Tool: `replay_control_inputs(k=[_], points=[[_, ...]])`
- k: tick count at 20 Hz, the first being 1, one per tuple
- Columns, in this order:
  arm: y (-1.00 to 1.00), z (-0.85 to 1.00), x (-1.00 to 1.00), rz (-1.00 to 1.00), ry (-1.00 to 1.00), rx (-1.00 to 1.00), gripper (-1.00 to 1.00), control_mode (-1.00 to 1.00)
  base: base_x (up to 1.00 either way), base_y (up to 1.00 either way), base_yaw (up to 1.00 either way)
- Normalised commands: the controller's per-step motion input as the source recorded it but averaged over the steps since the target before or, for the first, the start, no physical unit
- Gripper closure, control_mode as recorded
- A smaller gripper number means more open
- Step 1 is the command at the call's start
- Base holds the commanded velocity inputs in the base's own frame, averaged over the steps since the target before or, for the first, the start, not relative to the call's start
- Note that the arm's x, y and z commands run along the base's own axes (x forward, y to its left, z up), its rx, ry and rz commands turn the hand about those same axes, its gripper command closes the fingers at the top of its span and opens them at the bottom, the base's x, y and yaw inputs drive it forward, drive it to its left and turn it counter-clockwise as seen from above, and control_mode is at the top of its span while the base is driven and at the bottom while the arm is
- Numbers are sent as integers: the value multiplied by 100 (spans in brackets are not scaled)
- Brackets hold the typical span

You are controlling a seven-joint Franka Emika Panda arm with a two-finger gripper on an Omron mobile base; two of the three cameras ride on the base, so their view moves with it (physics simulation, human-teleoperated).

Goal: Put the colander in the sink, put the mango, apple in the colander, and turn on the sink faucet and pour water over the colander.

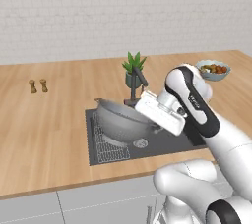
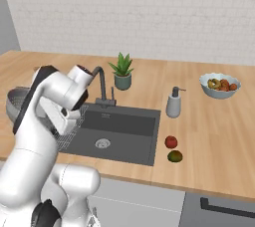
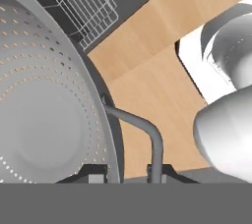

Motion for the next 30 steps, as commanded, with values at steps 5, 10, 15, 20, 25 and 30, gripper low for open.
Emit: replay_control_inputs(k=[5,10,15,20,25,30], points=[[-94,0,0,15,0,-15,100,-100,0,0,0],[-92,-5,4,19,0,-14,100,-100,0,0,0],[-84,-11,40,18,0,-9,100,-100,0,0,0],[-74,-17,56,23,0,-3,100,-100,0,0,0],[-56,-24,66,24,0,0,100,-100,0,0,0],[-18,-45,68,24,-12,0,100,-100,0,0,0]])
